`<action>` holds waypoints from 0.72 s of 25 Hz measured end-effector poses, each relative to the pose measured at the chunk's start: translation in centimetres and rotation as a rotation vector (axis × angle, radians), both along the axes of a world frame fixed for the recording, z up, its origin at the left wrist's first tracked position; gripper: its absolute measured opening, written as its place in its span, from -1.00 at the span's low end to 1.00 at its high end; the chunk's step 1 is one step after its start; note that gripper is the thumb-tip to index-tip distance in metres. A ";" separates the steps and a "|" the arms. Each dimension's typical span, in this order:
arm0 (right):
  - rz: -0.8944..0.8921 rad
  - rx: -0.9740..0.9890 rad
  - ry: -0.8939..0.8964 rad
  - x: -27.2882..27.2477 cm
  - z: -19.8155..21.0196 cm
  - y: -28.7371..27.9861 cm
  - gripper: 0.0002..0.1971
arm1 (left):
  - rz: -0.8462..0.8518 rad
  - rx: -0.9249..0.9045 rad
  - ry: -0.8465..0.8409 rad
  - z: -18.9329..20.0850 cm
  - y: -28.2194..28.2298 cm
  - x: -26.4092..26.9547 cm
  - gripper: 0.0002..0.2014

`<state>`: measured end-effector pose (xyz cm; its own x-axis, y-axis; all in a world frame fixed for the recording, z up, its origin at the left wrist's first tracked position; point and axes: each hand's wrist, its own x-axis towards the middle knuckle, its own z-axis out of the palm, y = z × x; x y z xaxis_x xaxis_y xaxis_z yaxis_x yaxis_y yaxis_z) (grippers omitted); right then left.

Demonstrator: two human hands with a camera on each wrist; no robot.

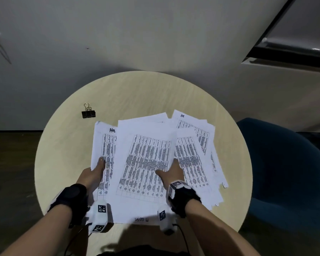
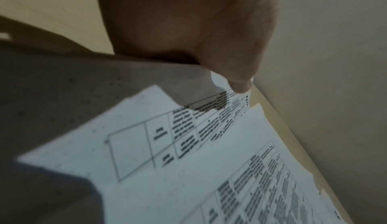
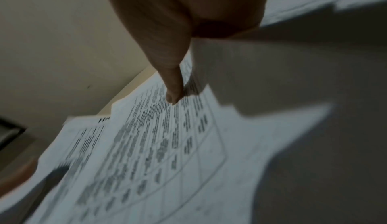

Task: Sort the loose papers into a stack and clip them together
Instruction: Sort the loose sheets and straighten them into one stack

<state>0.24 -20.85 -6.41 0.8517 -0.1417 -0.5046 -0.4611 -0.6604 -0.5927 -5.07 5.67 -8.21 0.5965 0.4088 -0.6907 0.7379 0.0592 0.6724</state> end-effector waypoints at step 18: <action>-0.080 -0.210 0.207 2.3 0.2 -13.2 -0.26 | -0.100 0.002 -0.034 0.3 0.2 -0.1 -0.73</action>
